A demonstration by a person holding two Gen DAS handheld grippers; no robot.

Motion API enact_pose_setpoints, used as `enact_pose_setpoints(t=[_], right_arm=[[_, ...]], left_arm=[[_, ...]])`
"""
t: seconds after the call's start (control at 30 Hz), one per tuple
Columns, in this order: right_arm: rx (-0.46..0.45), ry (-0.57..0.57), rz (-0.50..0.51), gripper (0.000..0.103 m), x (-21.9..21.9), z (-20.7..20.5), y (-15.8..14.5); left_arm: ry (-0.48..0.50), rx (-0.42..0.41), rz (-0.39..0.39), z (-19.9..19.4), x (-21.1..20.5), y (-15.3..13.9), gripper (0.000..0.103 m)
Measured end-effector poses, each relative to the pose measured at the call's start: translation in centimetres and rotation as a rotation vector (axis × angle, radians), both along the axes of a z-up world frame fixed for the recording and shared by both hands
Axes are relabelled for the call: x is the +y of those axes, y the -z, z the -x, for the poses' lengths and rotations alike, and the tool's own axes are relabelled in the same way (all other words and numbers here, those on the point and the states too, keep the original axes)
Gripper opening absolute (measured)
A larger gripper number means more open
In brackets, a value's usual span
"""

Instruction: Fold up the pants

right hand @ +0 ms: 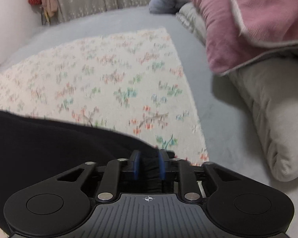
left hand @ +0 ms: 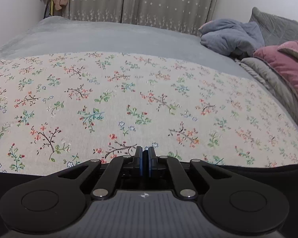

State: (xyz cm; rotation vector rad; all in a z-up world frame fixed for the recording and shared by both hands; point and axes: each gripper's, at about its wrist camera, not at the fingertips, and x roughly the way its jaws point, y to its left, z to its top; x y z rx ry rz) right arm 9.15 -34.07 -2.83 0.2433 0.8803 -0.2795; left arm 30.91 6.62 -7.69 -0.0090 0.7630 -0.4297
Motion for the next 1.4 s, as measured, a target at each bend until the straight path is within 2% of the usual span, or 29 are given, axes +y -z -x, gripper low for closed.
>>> enact_pose_setpoints(t=[0.07, 0.17, 0.33, 0.37, 0.4, 0.47, 0.57, 0.67, 0.7, 0.77, 0.8, 0.83, 0.87, 1.0, 1.1, 1.17, 1.23, 1.3, 1.33, 1.37, 1.4], right_arm=[[-0.066, 0.048, 0.021, 0.002, -0.2, 0.9, -1.6], [-0.154, 0.071, 0.035, 0.003, -0.3, 1.8, -3.5], [-0.022, 0.062, 0.022, 0.010, -1.3, 0.0, -0.5], [-0.021, 0.064, -0.001, 0.014, -1.5, 0.1, -0.3], [-0.030, 0.071, -0.029, 0.021, -1.7, 0.3, -0.2], [-0.034, 0.058, -0.081, 0.022, -1.7, 0.5, 0.1], [-0.007, 0.050, -0.068, 0.024, -1.2, 0.1, 0.3], [-0.031, 0.089, -0.084, 0.042, -1.8, 0.7, -0.2], [-0.025, 0.096, -0.080, 0.043, -1.9, 0.7, -0.1], [-0.006, 0.071, -0.080, 0.041, -1.6, 0.4, 0.2], [0.012, 0.054, -0.084, 0.030, -1.2, 0.2, 0.6], [0.030, 0.038, -0.040, 0.023, -0.6, -0.1, 0.7], [0.035, 0.024, -0.006, 0.022, -0.3, -0.2, 0.6], [-0.104, 0.080, -0.001, 0.016, -0.7, 1.3, -2.5], [-0.181, 0.113, 0.049, 0.016, -0.1, 1.8, -4.2], [-0.149, 0.117, 0.069, 0.016, -0.3, 1.2, -3.6], [-0.067, 0.107, 0.060, 0.016, -0.7, 0.2, -1.8], [0.040, 0.075, 0.076, 0.018, -0.6, -0.8, 0.4], [0.053, 0.074, 0.083, 0.019, -0.5, -1.1, 1.0], [0.049, 0.083, 0.078, 0.019, -0.5, -1.2, 0.9], [0.037, 0.099, 0.078, 0.020, -0.5, -1.1, 0.7]], left_arm=[[-0.006, 0.003, 0.017, -0.1, 0.3, -0.2, 0.005], [-0.003, 0.007, -0.005, -0.1, 0.0, 0.3, 0.005], [-0.007, 0.019, -0.020, -0.3, -0.3, 0.9, 0.005], [-0.006, 0.021, -0.020, -0.3, -0.2, 0.9, 0.005], [-0.005, 0.022, -0.018, -0.3, -0.1, 0.9, 0.005], [-0.005, 0.024, -0.011, -0.2, 0.0, 0.9, 0.005], [-0.003, 0.030, -0.009, -0.3, 0.1, 0.9, 0.005], [-0.002, 0.044, -0.007, -0.5, 0.1, 1.1, 0.005], [-0.003, 0.046, -0.007, -0.5, 0.1, 1.2, 0.005], [-0.001, 0.041, -0.012, -0.4, 0.0, 1.2, 0.005], [0.004, 0.031, -0.018, -0.3, -0.1, 1.1, 0.005], [0.009, 0.022, -0.018, -0.1, -0.1, 0.9, 0.005], [0.009, 0.013, -0.010, 0.0, 0.0, 0.6, 0.005], [-0.007, 0.000, 0.048, 0.0, 0.8, -0.5, 0.005], [-0.017, -0.001, 0.043, -0.2, 0.7, 0.2, 0.005], [-0.015, 0.002, -0.024, -0.2, -0.2, 1.5, 0.005], [-0.010, -0.023, -0.098, 0.0, -1.5, 2.4, 0.006], [-0.030, -0.033, -0.094, 0.0, -1.8, 2.3, 0.007], [-0.038, -0.035, -0.079, 0.0, -1.6, 2.1, 0.008], [-0.044, -0.039, -0.066, 0.0, -1.2, 1.8, 0.012], [-0.056, -0.045, -0.054, 0.0, -0.7, 1.4, 0.027]])
